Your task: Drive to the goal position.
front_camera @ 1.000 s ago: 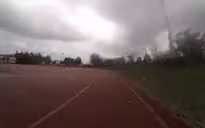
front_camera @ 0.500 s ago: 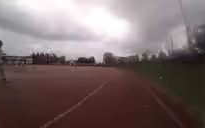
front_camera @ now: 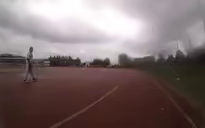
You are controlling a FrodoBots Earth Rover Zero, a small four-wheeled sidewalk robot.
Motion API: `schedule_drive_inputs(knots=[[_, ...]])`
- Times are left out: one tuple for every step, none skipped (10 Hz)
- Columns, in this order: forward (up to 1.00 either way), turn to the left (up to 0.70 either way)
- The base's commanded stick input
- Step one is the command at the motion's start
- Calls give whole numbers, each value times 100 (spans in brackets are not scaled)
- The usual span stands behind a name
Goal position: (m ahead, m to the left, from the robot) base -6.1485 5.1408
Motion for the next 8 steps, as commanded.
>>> schedule_drive_inputs(knots=[[0, 50], [0, 50], [0, 50], [0, 50], [0, 50], [0, 50], [0, 50], [0, 50]])
